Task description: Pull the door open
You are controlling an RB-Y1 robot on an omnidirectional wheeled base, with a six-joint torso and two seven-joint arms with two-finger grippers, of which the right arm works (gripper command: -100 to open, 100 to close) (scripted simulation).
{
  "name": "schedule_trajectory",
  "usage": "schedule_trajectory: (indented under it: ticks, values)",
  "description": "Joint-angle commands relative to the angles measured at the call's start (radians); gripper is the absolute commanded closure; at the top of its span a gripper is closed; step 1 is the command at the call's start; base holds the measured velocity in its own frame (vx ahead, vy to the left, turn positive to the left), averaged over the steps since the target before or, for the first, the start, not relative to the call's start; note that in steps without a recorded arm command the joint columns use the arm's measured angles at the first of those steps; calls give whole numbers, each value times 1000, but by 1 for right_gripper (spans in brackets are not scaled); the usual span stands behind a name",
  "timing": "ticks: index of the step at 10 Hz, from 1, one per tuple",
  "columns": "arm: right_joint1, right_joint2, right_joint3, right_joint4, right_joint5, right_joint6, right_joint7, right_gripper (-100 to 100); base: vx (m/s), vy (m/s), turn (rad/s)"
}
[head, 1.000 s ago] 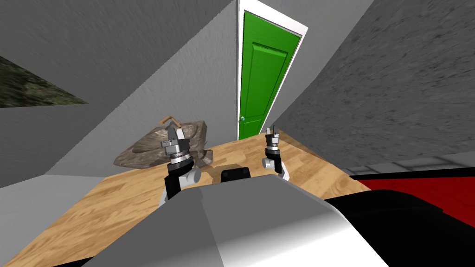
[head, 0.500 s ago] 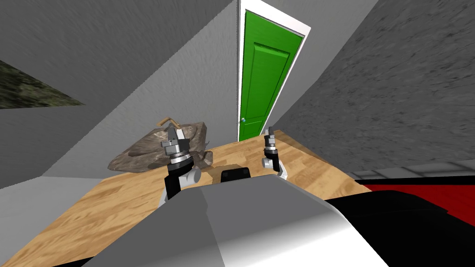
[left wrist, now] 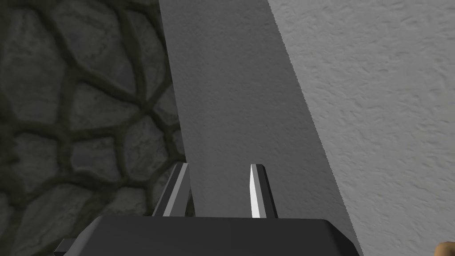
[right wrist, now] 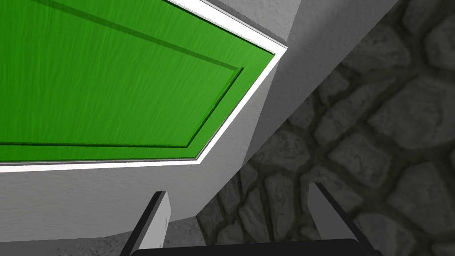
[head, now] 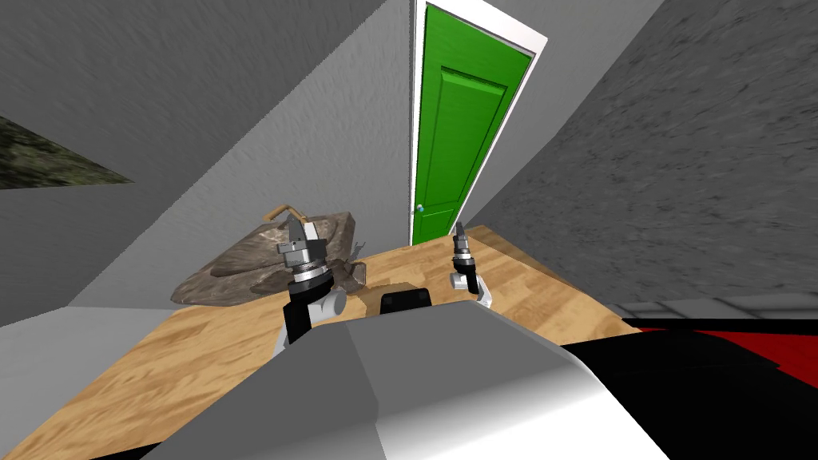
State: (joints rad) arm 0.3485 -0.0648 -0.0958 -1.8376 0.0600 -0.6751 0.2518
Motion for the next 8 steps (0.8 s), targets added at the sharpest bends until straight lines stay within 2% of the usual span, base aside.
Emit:
schedule_trajectory:
  ticks: [1, 8]
  values:
    - [-19, -7, -7, 48, 13, -9, 33, -100, 107, -18, 19]
    - [-80, -30, -30, 227, 75, -44, 171, -100, 101, -16, 22]
